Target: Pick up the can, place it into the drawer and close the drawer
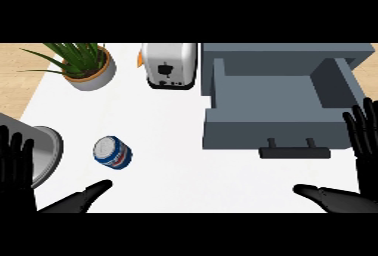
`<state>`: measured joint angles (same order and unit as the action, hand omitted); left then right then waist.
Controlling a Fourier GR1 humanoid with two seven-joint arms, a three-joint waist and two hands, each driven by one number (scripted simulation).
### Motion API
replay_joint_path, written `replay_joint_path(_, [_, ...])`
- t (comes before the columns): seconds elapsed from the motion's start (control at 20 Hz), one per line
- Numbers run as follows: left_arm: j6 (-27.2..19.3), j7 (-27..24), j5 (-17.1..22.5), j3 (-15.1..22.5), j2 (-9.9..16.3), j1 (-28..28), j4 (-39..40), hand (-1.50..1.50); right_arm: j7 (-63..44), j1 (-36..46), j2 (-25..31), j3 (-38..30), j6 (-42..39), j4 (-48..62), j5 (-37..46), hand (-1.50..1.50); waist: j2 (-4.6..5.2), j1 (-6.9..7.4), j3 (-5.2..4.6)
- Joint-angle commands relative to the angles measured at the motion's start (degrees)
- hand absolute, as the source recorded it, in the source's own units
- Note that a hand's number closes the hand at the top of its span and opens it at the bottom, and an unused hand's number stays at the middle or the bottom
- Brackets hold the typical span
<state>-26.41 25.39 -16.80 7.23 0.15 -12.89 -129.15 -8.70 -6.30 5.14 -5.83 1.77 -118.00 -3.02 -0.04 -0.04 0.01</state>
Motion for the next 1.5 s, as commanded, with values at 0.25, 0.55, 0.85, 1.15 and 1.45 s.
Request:
replay_joint_path(0.25, [-5.2,-6.1,1.0,6.5,-0.1,-3.4,6.6,-1.50,3.4,-1.5,-1.2,-1.2,-0.9,0.5,0.6,-1.50,-0.03,0.10,-0.01])
replay_joint_path(0.55, [-9.1,-14.8,5.4,5.7,-0.1,-1.5,19.4,-1.50,-1.0,2.3,1.5,-5.0,-1.3,1.3,-1.4,-1.50,0.02,0.13,-0.02])
replay_joint_path(0.85, [-11.0,-25.3,11.1,4.2,-0.1,-1.3,29.9,-1.50,-6.2,-1.9,1.5,-5.7,-2.6,-9.2,-4.4,-1.50,-0.02,-0.05,-0.05])
replay_joint_path(1.15, [-12.8,-33.7,17.8,1.9,-0.1,1.1,39.9,-1.50,-3.8,-1.6,-0.3,-3.3,-2.5,-6.8,-0.1,-1.50,0.02,0.06,-0.05])
replay_joint_path(1.45, [-12.1,-41.0,23.9,-1.9,-0.1,6.7,51.1,-1.50,-1.6,-5.6,-1.6,-5.5,-4.9,-8.2,-2.9,-1.50,0.03,-0.22,-0.04])
